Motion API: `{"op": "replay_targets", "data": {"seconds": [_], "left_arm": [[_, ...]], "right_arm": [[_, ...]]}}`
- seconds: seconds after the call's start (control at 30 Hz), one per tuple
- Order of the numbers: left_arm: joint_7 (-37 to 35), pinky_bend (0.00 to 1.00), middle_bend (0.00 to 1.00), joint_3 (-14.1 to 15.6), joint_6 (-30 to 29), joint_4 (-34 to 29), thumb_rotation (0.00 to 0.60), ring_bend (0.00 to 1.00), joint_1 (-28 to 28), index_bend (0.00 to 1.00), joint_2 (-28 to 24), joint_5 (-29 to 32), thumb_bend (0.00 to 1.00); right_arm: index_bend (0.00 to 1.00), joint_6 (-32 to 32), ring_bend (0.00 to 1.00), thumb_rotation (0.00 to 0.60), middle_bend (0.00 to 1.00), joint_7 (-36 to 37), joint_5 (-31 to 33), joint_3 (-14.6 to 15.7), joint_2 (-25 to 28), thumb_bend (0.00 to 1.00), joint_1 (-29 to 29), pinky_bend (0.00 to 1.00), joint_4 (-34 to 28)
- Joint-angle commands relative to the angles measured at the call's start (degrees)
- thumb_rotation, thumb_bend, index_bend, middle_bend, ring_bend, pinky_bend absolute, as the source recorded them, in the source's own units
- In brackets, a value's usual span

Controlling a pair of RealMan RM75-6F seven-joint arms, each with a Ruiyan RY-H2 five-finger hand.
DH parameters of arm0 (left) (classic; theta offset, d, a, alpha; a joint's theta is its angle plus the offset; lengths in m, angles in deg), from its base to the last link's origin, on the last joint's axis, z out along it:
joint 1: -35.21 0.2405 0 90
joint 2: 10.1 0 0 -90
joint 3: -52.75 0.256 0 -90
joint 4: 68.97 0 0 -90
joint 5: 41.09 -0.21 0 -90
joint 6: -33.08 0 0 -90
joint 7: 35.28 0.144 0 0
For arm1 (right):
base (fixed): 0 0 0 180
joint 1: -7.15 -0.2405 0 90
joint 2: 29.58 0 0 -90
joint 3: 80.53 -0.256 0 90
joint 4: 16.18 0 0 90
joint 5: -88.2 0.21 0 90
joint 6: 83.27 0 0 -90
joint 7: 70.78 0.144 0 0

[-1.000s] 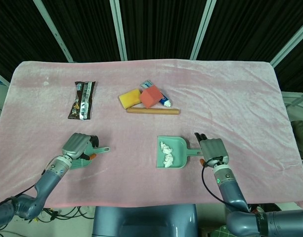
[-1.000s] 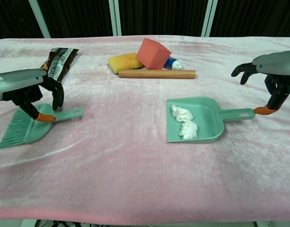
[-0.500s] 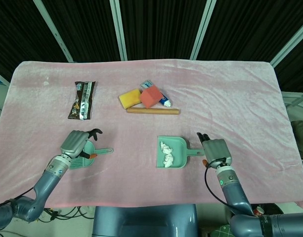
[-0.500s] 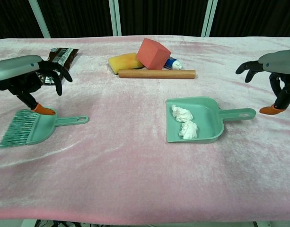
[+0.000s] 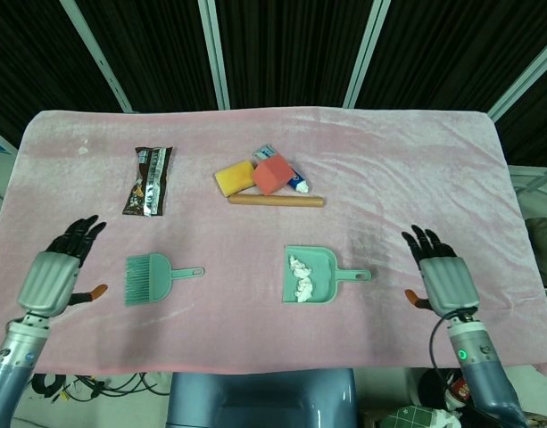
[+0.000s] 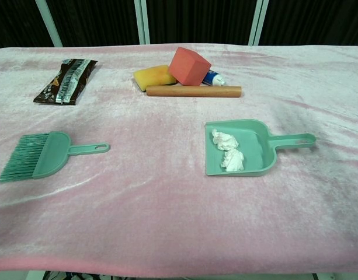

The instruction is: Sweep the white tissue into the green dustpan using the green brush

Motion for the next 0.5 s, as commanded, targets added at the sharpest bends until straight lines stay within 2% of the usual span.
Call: {"op": "replay_targets", "data": {"seconds": [0.03,0.13,0.3,0.5], "left_arm": [[-1.4,0.15,0.00,1.5,-5.9,1.1,0.600,0.00,4.7,0.01,-1.4,-1.8,0.00],[-4.6,0.05,0.00,1.5,-9.6,3.5,0.600,0.00,7.7,0.00,-1.5,-2.2,0.00],[-7.8,0.03,0.00,1.0,-12.5,7.7,0.600,0.00,10.8,0.00,-1.3,-1.6,0.00],[-10.9,0.01,0.00,-0.7,-12.7,9.9,0.600,0.00,12.6,0.00,-1.2,1.2,0.00]], "right_arm": [[0.00,-4.4,0.00,0.600,0.00,8.4,-7.3,3.2,3.0,0.14,7.4,0.19,5.1],[0.00,-6.6,0.00,0.600,0.00,10.8,-9.5,3.3,2.9,0.14,10.3,0.18,8.1],[0.00,-9.6,0.00,0.600,0.00,14.3,-9.9,1.2,1.8,0.14,13.9,0.18,11.3],[0.00,-10.6,0.00,0.600,0.00,19.6,-8.0,-1.6,0.4,0.13,17.2,0.18,13.5]]}}
